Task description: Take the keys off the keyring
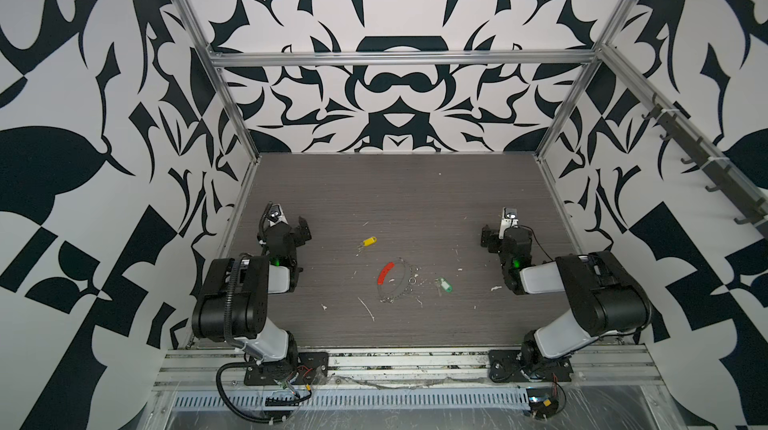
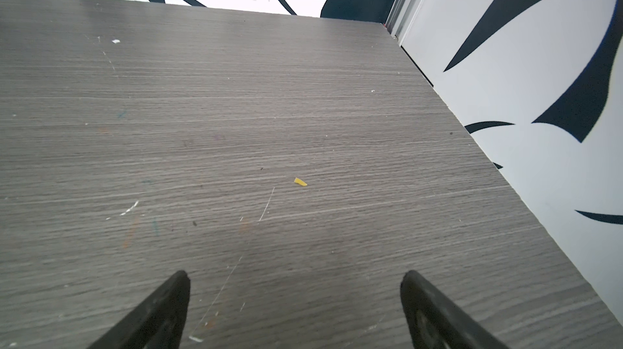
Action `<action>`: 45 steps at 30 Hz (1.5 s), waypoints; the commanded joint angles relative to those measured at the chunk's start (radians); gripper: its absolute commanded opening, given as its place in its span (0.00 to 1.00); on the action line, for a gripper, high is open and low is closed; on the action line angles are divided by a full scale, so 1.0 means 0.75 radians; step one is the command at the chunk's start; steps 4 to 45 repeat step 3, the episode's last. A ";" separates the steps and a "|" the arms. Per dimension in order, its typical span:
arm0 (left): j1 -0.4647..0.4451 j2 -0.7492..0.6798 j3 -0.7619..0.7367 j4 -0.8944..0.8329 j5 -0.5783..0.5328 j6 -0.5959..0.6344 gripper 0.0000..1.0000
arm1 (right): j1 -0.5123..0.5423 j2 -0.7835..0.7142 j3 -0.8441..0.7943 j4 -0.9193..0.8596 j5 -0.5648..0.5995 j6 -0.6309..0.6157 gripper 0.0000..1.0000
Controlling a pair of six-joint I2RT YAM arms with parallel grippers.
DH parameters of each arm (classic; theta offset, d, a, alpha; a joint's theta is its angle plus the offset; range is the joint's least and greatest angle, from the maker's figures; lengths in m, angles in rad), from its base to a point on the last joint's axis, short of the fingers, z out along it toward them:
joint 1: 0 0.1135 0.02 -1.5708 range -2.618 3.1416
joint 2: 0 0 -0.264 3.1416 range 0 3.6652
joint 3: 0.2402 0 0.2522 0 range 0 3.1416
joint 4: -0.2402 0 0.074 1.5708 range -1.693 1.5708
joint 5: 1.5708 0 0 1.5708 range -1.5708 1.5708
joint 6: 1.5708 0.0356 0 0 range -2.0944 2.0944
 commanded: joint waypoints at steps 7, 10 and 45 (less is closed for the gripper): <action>0.006 0.002 -0.002 0.047 -0.004 0.002 0.99 | -0.002 -0.021 0.018 0.054 0.027 0.011 1.00; 0.006 0.002 -0.002 0.047 -0.004 0.002 0.99 | -0.002 -0.021 0.018 0.054 0.027 0.011 1.00; 0.006 0.002 -0.002 0.047 -0.004 0.002 0.99 | -0.002 -0.021 0.018 0.054 0.027 0.011 1.00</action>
